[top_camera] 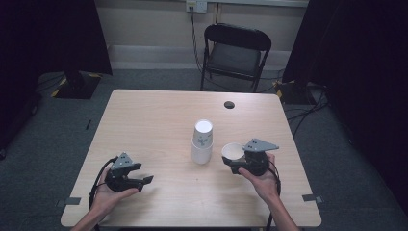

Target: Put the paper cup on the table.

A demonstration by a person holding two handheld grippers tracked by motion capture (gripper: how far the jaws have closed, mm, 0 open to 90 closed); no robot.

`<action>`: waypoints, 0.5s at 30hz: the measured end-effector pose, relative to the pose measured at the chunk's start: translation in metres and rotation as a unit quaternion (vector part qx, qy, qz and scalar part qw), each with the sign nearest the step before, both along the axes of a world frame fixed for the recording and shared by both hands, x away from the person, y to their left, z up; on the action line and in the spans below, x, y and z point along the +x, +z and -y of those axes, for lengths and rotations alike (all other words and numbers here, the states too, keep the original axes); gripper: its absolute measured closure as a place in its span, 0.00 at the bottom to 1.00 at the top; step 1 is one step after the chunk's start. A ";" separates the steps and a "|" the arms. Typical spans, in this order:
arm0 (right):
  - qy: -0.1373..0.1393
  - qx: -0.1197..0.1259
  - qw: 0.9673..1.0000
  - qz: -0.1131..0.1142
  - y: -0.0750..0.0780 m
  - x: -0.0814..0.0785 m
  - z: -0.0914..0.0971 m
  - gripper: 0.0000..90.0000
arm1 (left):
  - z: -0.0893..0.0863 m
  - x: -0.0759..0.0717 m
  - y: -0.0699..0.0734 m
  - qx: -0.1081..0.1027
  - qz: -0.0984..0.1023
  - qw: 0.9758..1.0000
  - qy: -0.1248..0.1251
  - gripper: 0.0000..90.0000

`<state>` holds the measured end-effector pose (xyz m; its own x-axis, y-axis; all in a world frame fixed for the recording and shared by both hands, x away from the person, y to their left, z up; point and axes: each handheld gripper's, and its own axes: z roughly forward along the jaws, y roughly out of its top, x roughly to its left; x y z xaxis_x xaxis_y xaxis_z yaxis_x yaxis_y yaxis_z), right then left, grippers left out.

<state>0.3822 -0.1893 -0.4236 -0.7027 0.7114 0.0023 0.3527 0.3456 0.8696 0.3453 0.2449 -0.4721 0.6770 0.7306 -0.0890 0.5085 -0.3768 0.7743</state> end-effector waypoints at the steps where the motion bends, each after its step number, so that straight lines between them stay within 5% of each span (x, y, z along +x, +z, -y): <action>1: -0.005 0.005 1.000 -0.003 0.000 0.002 0.002 0.32 | -0.001 0.001 -0.001 0.003 0.000 1.000 0.004 0.30; 5: -0.020 0.031 0.999 -0.019 -0.003 0.014 0.010 0.32 | -0.006 0.008 -0.009 0.021 -0.010 1.000 0.011 0.27; 15: -0.043 0.016 0.999 -0.020 0.000 0.046 0.013 0.32 | -0.005 0.016 -0.022 0.061 -0.021 0.998 0.007 0.20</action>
